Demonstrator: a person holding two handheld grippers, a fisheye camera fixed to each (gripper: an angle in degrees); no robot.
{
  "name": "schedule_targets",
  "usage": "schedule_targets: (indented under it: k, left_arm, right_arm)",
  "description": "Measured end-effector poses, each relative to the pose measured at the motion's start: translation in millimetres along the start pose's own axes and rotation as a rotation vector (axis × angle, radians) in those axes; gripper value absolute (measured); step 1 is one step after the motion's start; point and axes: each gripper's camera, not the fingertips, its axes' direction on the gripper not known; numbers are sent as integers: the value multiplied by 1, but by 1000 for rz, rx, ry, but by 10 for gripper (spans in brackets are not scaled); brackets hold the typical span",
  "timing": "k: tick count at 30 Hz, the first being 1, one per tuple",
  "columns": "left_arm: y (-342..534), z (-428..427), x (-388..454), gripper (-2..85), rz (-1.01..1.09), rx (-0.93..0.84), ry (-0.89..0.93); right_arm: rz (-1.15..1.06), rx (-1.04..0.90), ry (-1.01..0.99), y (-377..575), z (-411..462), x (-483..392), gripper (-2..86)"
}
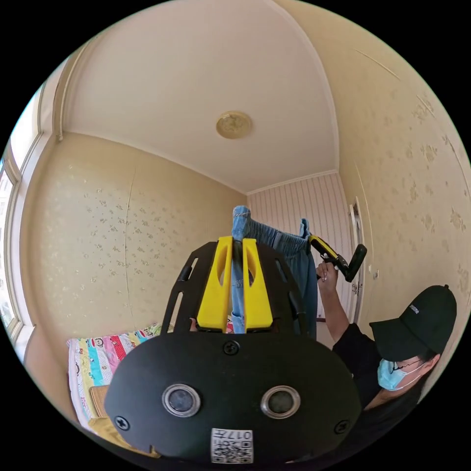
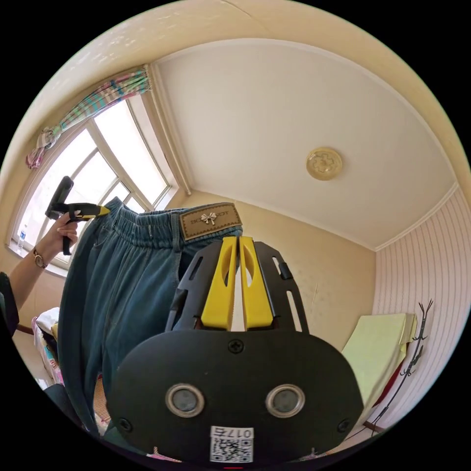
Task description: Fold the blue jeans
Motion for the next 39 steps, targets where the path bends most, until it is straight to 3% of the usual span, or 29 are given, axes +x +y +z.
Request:
schedule_targets:
  k: [9,15,19,21,23,26,28,30,32,34,39]
  left_arm:
    - [5,-8,4,39,-26,57,94]
    - [7,65,-72,40,-82,-57,31]
    - [41,155,-178,40,-213,-206,-18]
    - [80,236,-274,42,-355,-309,-66]
    - [111,310,-361,45,-512,-354,-139]
    - [194,380,-490,43,-879,-200,-406]
    - [259,394,-532,59,-998,-192,-515]
    - [355,408,-577,63,-1095,-295,-473]
    - [429,416,-601,62,-1101,-459,-321]
    - [503,406,-606,59,-1096,-601,-208]
    - [635,354,-513,68,-749,-1113,-19]
  right_arm:
    - [-57,4,-22,5,-1,1,6]
    - [32,-160,-125,51,88,34,6]
    - [82,-354,-146,149,221,46,6]
    - [112,-446,-140,209,295,48,6]
    - [206,-564,-63,292,422,53,7]
    - [375,-760,25,422,570,53,9]
    - [417,-913,144,497,608,41,9]
    - [433,-949,78,570,612,20,10]
    - [370,-1036,-201,667,589,-16,10]
    - [352,-1143,-356,740,548,-37,13]
    - [396,-1339,-571,865,382,-50,29]
